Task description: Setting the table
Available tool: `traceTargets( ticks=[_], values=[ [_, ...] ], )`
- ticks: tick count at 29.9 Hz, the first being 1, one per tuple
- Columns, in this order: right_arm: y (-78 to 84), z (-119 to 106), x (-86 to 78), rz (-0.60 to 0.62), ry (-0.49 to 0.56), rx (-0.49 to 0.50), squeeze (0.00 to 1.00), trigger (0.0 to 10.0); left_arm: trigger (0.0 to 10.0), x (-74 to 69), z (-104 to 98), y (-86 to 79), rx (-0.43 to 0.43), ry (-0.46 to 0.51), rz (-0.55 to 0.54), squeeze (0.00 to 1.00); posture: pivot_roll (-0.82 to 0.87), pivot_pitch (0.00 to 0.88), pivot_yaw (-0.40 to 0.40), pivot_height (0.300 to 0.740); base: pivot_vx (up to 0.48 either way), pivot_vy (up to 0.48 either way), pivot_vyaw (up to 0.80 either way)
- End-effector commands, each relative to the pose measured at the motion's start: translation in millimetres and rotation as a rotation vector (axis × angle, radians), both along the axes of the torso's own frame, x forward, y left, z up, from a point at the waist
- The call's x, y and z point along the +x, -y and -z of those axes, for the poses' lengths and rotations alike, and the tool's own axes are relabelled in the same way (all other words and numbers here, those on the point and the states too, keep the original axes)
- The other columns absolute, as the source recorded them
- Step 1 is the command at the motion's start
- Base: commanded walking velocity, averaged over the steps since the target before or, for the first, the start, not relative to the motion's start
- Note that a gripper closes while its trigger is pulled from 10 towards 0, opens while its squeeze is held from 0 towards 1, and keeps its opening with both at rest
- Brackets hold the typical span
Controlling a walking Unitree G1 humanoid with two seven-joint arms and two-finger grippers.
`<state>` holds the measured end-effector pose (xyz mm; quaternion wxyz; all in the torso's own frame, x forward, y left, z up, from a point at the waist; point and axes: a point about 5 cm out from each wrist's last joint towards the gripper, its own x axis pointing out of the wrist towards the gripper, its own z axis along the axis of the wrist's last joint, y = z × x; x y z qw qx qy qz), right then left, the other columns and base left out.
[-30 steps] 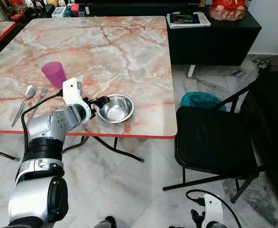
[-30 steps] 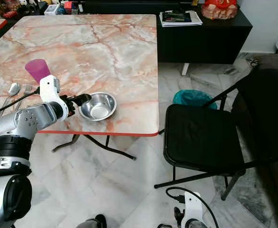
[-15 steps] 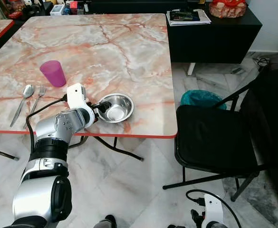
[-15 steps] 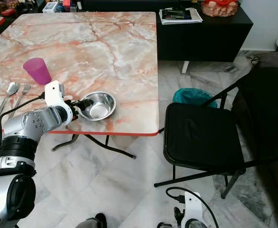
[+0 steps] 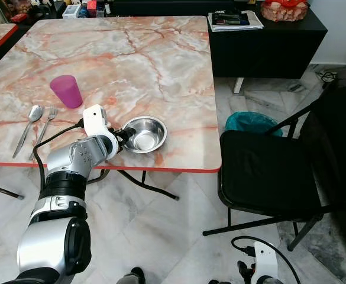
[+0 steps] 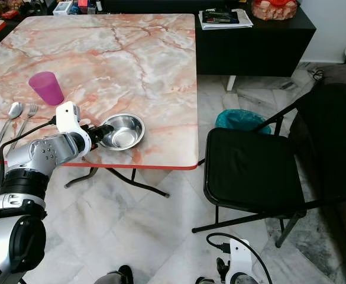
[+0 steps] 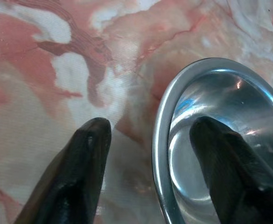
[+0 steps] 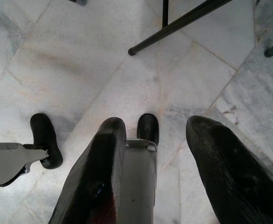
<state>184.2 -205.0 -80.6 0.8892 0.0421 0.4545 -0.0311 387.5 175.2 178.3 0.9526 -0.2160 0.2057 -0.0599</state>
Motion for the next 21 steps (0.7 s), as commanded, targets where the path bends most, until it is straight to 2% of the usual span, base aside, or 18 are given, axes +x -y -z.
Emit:
traceTargets(
  ticks=[1, 4, 7, 21],
  values=[
    [0.1, 3.3, -6.8, 0.014, -0.017, 0.003, 0.0, 10.0, 1.2, 2.3, -5.1, 1.5, -0.008, 0.006, -0.002, 0.0, 0.0, 0.186, 0.048, 0.74, 0.0, 0.0, 0.0],
    [0.1, 3.2, -6.7, 0.014, -0.017, 0.003, 0.0, 10.0, 1.1, 2.5, -5.2, 1.5, -0.009, 0.006, -0.003, 0.0, 0.0, 0.185, 0.049, 0.74, 0.0, 0.0, 0.0],
    [0.1, 3.2, -6.7, 0.013, -0.017, 0.003, 0.0, 10.0, 0.5, 3.1, -5.1, 1.6, -0.012, 0.006, -0.007, 0.0, 0.01, 0.184, 0.047, 0.74, 0.0, 0.0, 0.0],
    [0.0, 3.2, -6.6, 0.015, -0.016, 0.003, 0.0, 10.0, 0.3, 3.2, -4.0, 0.2, -0.019, 0.002, -0.01, 0.0, 0.0, 0.185, 0.049, 0.74, 0.0, 0.0, 0.0]
  ],
)
